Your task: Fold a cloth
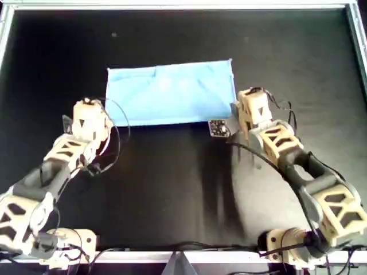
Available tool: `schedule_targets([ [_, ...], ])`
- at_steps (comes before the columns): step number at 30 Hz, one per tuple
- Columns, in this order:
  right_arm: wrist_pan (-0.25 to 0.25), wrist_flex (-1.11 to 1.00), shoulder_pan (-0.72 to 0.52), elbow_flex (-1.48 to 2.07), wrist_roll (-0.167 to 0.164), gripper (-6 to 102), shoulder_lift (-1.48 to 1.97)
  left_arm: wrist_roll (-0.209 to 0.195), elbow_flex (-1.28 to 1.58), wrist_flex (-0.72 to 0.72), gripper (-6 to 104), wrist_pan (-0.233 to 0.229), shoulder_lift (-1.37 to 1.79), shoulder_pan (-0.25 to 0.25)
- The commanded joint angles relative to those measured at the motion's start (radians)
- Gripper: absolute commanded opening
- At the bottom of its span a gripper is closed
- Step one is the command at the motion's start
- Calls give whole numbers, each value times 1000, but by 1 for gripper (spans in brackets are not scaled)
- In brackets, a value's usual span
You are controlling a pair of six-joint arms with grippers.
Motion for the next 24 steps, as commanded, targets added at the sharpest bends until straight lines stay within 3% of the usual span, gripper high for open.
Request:
schedule_targets([
  [1,0,6,-5,44,-9,1,135,-2,46,-5,-1,-8,121,-20],
  [6,0,6,-5,129,-11,1,207,-2,138,-5,-1,-8,190,-60],
  [24,0,6,67,396,-8,1,407,11,276,-5,-1,-9,196,-60],
])
